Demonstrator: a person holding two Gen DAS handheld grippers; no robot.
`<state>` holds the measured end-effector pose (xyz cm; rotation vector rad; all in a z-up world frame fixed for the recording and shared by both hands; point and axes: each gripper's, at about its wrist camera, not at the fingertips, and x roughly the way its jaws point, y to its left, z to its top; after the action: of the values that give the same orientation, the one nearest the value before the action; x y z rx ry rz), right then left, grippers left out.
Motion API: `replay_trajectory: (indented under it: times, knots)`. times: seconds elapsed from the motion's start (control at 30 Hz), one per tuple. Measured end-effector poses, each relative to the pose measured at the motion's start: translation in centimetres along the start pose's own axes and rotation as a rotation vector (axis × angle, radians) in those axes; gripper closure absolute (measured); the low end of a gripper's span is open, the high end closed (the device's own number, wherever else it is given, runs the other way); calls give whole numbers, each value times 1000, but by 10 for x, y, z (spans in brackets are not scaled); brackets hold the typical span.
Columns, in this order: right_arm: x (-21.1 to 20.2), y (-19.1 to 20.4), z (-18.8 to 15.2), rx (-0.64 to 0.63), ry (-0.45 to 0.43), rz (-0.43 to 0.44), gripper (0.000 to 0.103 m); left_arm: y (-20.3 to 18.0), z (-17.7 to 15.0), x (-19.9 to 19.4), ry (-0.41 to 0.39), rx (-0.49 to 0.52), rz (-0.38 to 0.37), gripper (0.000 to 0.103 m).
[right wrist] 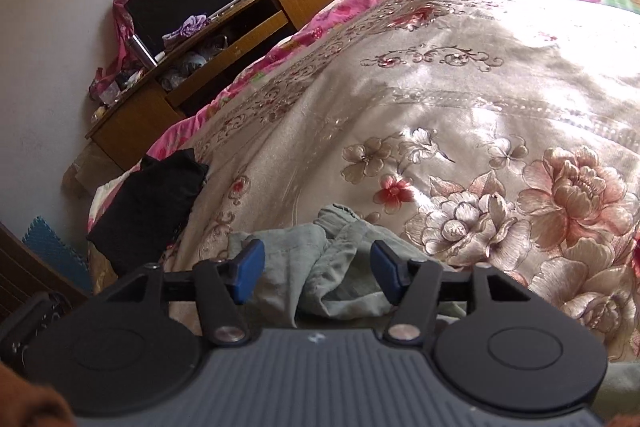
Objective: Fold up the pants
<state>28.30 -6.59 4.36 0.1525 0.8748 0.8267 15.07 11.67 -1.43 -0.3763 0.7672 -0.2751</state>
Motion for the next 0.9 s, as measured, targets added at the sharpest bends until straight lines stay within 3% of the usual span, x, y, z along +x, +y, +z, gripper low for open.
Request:
replay_trajectory:
  times: [0.13,0.2,0.27,0.3,0.33,0.47,0.63,0.7,0.8,0.9]
  knots:
    - [9,-2,-7,17,21,10,38,1,2,1,-24,-1,34,32]
    - [22,2,-6,14,35,-20,42,1,4,0,-45,4,48,35]
    - [35,8,-6,-12,85,-73,91,10,8,5,-24,-46,20,62]
    - [39,8,-7,-5,113,-68,97,14,9,8,-5,-70,7,71]
    - [39,7,-8,9,125,-65,97,20,9,11,20,-102,-5,84]
    - [10,12,-7,-28,64,-92,98,17,7,-3,-11,-124,-72,85]
    - [-40,26,7,-97,-13,-123,99,-11,3,-37,-45,-144,-254,85]
    - [-52,38,19,-156,-40,-129,99,-20,-2,-46,-66,-141,-283,84]
    - [-34,44,37,-209,-35,-164,99,-20,-6,-33,-53,-89,-181,84]
    - [21,40,35,-254,26,-233,99,-1,-8,-5,48,-96,-26,83]
